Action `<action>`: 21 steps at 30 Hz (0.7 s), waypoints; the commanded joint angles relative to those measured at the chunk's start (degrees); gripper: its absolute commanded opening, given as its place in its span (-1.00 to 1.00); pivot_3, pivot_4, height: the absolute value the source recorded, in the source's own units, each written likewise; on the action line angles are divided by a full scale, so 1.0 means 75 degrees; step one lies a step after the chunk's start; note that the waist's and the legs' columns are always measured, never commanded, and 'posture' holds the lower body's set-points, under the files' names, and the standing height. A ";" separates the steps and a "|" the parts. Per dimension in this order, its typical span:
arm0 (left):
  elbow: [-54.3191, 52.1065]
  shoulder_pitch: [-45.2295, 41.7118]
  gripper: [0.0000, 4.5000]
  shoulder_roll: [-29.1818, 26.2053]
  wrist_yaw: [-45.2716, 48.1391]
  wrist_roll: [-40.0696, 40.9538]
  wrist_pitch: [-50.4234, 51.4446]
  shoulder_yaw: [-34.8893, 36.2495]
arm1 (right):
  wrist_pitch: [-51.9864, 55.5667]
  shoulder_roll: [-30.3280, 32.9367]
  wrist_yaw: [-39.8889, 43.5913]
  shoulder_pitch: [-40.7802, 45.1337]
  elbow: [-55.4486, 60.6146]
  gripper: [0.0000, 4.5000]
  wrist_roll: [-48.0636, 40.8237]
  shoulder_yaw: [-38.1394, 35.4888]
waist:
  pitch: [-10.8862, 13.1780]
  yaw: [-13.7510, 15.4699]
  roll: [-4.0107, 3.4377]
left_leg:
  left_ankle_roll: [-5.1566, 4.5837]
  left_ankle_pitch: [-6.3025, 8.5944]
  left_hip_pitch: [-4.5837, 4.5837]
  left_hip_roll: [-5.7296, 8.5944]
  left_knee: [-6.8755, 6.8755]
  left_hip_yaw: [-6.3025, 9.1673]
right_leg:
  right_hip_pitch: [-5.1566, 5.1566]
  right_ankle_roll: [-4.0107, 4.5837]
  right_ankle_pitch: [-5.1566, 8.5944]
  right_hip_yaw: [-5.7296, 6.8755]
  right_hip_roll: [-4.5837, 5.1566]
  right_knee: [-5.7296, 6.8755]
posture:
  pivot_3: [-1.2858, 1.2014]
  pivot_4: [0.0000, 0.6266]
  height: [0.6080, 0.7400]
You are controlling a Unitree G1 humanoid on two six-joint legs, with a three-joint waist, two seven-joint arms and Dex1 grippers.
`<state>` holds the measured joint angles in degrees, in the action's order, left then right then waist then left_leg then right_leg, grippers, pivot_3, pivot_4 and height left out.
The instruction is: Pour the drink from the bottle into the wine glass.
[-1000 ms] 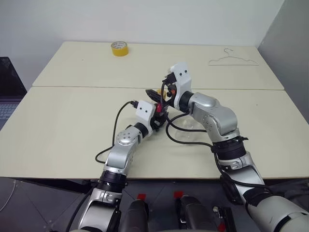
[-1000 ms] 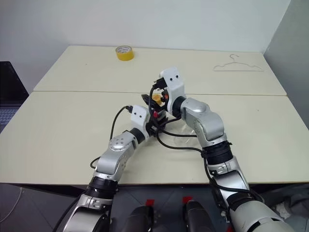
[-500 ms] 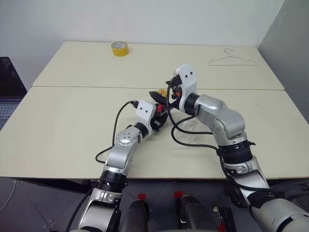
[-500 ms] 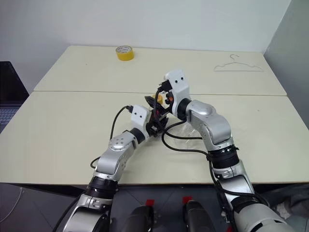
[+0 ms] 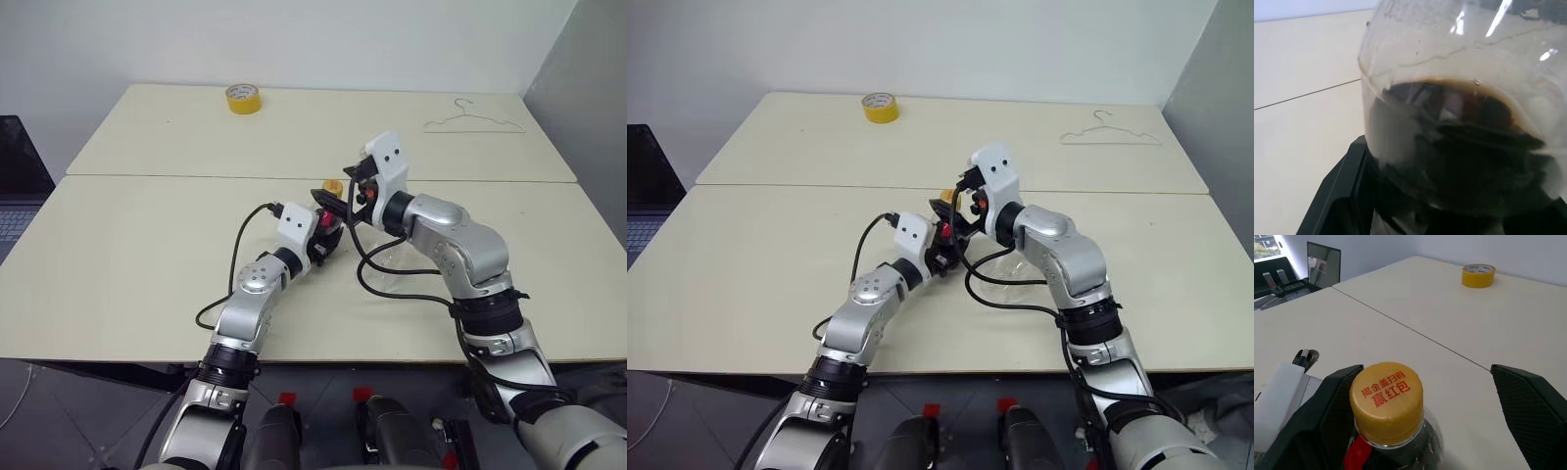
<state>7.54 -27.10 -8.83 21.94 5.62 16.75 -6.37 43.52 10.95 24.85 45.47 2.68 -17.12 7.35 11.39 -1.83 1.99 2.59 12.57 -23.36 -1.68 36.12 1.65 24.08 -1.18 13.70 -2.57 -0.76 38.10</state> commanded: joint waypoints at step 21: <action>0.0044 0.0029 0.24 -0.0024 -0.0040 -0.0039 -0.0176 0.0075 | 0.0289 -0.0417 0.0052 0.0156 0.0340 0.96 -0.0646 -0.0410 | 0.0000 -0.0004 0.0000 | 0.0000 0.0000 0.0001 0.0000 0.0008 0.0000 | 0.0000 0.0000 0.0000 -0.0001 -0.0001 0.0009 | 0.03 -0.52 1.00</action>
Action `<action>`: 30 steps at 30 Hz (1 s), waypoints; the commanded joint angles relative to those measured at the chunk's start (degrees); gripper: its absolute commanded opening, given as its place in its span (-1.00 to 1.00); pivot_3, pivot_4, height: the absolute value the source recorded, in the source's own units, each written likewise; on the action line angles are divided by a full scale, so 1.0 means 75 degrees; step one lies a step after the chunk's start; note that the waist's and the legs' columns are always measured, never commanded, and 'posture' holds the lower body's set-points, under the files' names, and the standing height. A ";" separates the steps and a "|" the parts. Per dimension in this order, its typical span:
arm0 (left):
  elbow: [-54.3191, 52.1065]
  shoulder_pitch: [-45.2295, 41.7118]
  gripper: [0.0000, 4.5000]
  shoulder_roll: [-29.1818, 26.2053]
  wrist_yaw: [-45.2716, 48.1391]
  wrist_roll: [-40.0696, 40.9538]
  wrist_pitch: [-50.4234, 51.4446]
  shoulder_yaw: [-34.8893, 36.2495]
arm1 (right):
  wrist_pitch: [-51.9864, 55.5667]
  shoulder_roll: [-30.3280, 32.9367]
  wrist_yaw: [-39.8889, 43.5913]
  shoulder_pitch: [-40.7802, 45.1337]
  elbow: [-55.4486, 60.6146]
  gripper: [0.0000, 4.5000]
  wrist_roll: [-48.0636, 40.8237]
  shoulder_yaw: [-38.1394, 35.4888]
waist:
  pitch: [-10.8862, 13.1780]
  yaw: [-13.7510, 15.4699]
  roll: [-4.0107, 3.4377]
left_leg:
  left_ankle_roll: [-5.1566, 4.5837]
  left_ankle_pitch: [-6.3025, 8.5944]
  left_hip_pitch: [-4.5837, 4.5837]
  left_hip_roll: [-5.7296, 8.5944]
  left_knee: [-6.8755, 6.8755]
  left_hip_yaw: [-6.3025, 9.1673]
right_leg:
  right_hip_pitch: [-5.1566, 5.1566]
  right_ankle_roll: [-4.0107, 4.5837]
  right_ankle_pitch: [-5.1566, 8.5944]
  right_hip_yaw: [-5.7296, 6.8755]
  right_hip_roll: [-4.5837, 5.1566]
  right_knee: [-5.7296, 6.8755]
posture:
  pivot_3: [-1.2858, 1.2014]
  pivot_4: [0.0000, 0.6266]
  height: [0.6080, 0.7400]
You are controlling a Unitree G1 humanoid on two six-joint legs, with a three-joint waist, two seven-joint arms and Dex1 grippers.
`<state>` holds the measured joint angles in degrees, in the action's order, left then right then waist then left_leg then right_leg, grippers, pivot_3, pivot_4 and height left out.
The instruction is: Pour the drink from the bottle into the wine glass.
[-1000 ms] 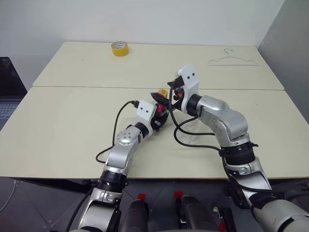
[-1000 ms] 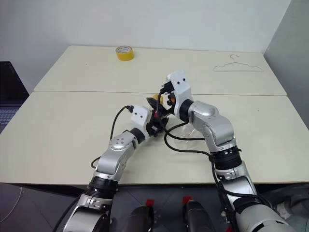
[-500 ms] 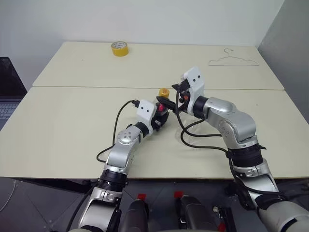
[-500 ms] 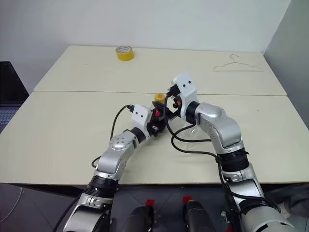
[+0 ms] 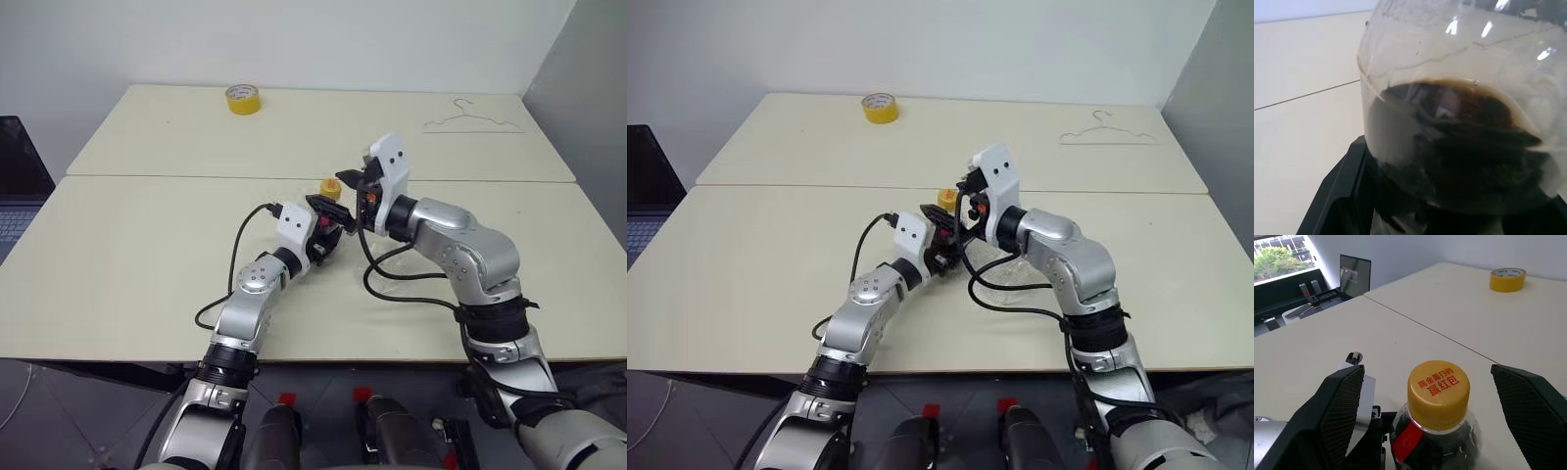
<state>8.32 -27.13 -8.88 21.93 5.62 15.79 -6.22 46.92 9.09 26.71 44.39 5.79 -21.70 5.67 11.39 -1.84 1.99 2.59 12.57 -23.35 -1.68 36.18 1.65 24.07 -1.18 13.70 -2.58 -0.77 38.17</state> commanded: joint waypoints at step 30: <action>-0.0003 0.0020 0.24 -0.0053 -0.0016 -0.0041 -0.0084 0.0070 | -0.0028 -0.0063 -0.0753 0.0036 -0.0136 0.96 -0.0214 -0.0754 | 0.0000 -0.0007 -0.0001 | 0.0000 0.0000 0.0002 -0.0001 -0.0002 -0.0002 | 0.0001 0.0000 0.0000 -0.0002 -0.0001 0.0002 | 0.03 -0.52 1.00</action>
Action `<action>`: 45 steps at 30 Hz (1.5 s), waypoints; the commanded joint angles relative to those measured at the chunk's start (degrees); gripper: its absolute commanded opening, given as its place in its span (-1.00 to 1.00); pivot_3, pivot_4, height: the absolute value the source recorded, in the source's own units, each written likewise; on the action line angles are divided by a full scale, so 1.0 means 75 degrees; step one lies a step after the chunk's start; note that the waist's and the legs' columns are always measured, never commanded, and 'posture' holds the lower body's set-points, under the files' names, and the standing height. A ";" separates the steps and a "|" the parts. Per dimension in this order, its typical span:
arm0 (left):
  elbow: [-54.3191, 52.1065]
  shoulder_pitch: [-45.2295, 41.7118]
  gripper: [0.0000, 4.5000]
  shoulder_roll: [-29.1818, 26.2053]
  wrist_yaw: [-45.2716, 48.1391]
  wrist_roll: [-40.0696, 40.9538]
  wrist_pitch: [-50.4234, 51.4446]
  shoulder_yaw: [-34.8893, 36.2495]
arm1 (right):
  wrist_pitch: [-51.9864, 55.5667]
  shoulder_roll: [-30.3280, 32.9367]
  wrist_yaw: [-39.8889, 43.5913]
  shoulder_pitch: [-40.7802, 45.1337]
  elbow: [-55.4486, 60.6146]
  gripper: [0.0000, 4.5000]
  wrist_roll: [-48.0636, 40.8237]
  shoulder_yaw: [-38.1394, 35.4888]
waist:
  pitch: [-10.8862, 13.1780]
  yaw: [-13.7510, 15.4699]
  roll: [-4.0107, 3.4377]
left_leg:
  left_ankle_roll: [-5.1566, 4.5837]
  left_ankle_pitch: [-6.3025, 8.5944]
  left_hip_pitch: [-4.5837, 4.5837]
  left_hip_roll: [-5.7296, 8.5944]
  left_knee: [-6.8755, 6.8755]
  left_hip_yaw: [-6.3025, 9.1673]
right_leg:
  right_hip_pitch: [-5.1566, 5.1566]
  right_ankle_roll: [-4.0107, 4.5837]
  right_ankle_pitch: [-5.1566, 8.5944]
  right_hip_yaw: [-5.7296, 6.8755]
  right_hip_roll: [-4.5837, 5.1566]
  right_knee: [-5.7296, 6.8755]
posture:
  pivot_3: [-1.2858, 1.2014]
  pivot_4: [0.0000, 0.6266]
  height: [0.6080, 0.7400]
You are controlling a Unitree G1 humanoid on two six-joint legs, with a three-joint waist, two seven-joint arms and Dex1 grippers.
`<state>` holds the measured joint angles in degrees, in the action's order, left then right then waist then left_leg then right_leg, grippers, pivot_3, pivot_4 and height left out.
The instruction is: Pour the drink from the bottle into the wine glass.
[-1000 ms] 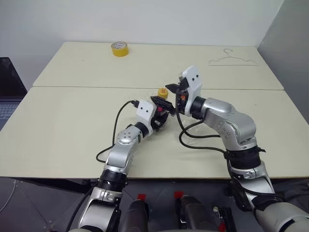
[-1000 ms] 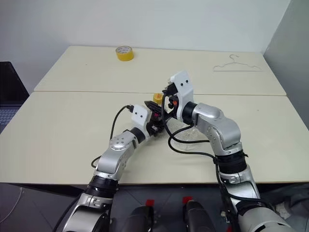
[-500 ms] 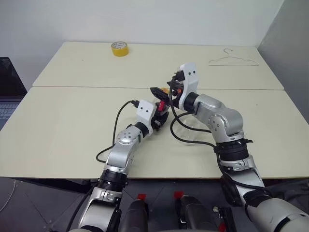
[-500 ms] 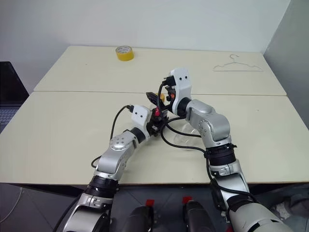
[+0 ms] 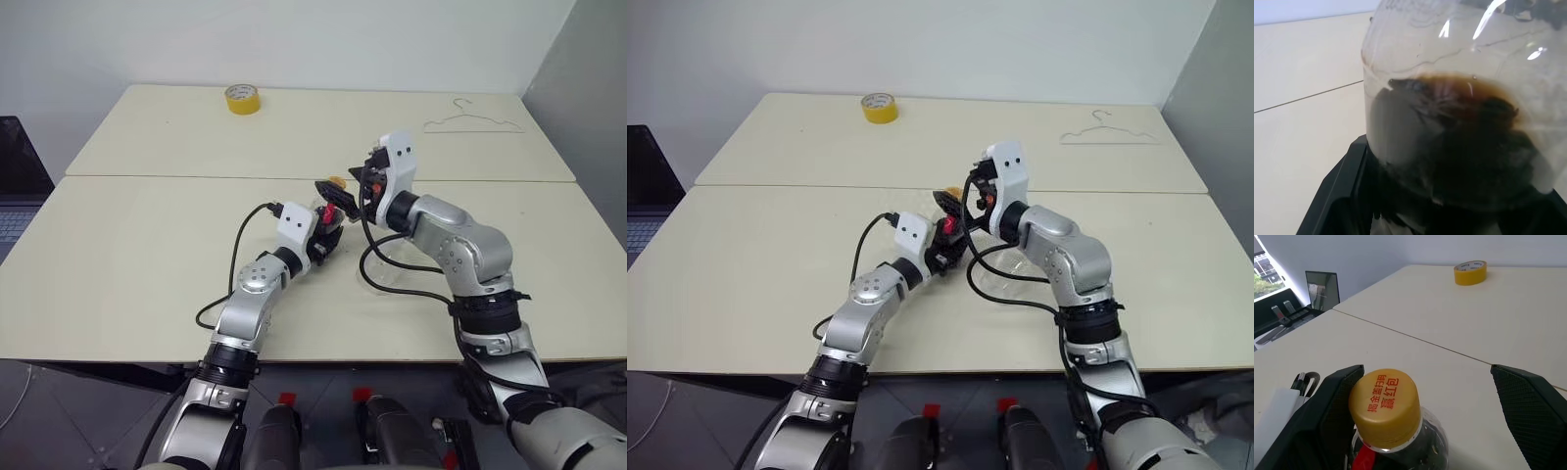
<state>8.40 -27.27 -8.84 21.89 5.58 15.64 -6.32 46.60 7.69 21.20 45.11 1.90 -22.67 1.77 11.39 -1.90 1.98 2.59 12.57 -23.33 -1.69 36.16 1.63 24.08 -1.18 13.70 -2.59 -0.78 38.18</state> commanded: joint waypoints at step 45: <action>-0.0002 0.0141 0.24 -0.0098 -0.0009 -0.0100 -0.0129 0.0009 | 0.0556 0.0190 0.0594 -0.0236 0.0889 -0.43 -0.1558 -0.0761 | 0.0000 0.0021 0.0000 | 0.0000 0.0000 -0.0002 0.0002 0.0003 0.0000 | -0.0002 -0.0001 -0.0001 0.0000 0.0001 -0.0003 | 0.03 -0.52 1.00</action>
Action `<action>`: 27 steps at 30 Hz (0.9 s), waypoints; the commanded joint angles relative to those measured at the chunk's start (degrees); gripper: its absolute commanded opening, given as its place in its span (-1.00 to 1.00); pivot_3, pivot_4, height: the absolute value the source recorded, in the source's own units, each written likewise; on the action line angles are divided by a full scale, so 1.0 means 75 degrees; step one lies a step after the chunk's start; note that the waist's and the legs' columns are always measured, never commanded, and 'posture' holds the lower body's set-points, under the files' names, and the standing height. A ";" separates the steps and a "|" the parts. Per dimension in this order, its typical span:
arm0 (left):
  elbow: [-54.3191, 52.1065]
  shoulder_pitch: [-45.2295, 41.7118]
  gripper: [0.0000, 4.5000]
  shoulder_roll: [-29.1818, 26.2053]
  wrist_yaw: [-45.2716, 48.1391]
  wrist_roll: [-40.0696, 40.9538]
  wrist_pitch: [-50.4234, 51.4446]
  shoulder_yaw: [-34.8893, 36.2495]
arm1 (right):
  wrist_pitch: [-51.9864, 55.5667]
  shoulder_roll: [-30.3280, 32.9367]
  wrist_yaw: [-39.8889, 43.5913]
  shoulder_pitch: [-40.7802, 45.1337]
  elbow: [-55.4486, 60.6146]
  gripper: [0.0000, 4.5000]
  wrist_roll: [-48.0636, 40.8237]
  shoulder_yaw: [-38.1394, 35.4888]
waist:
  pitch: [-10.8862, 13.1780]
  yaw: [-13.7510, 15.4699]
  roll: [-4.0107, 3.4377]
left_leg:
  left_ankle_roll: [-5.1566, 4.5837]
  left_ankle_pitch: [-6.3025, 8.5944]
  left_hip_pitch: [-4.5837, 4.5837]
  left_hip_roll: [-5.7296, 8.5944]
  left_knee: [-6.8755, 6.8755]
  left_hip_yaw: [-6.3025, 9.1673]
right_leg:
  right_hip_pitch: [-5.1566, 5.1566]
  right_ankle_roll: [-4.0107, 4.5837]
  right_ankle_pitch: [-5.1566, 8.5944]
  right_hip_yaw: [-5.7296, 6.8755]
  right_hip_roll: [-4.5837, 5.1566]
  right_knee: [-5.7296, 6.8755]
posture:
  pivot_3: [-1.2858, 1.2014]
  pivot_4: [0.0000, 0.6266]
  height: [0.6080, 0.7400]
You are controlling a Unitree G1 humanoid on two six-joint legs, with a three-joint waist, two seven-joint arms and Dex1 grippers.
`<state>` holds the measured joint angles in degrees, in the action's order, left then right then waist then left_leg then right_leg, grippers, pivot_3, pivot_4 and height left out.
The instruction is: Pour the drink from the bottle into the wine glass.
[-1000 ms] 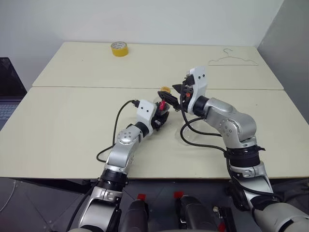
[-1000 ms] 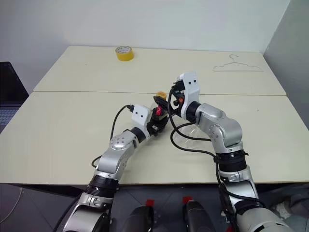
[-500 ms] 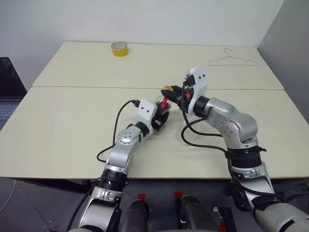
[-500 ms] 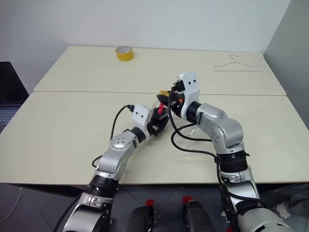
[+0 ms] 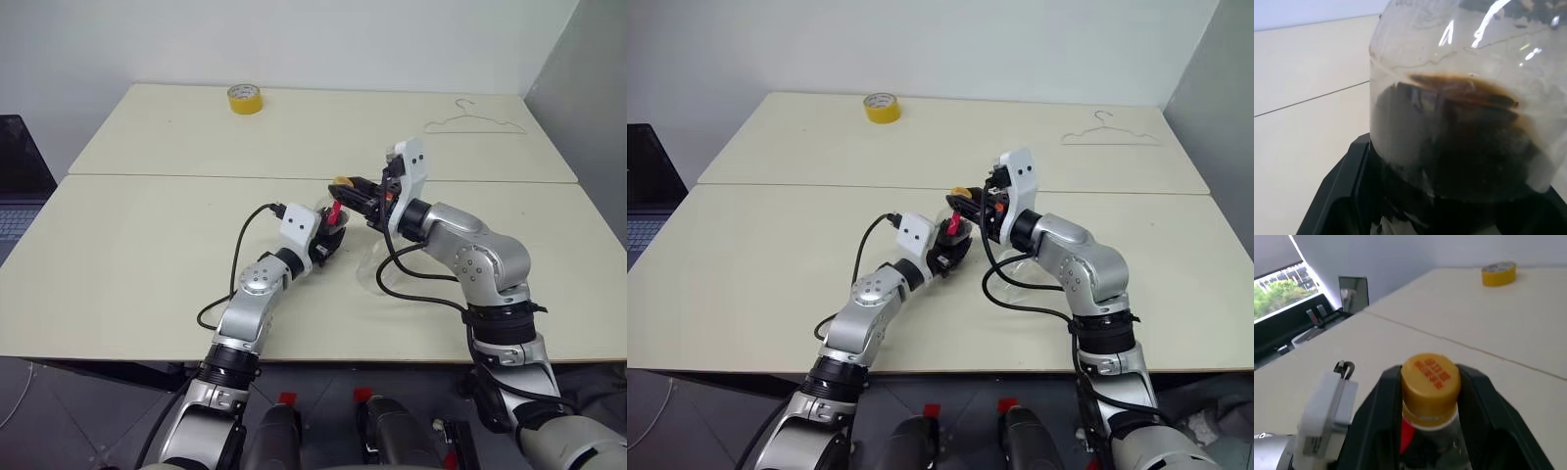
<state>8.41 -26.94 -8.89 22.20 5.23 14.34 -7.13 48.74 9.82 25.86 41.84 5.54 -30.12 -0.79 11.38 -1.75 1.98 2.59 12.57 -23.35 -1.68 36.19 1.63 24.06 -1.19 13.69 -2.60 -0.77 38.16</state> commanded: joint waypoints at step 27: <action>0.0062 0.0078 0.24 -0.0126 -0.0029 -0.0081 0.0014 0.0111 | -0.0491 0.0176 0.0387 0.0341 0.0762 -0.45 -0.1145 -0.0900 | 0.0000 -0.0014 0.0000 | -0.0001 0.0000 0.0010 -0.0002 0.0000 -0.0001 | -0.0004 -0.0003 -0.0001 -0.0001 -0.0005 0.0007 | 0.03 -0.52 1.00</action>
<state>8.51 -26.71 -9.25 22.03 5.18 14.30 -6.66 46.51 10.48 28.02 43.41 9.13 -37.37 -6.73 11.38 -1.86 1.98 2.58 12.57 -23.27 -1.70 36.19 1.62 24.03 -1.21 13.69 -2.62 -0.80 38.22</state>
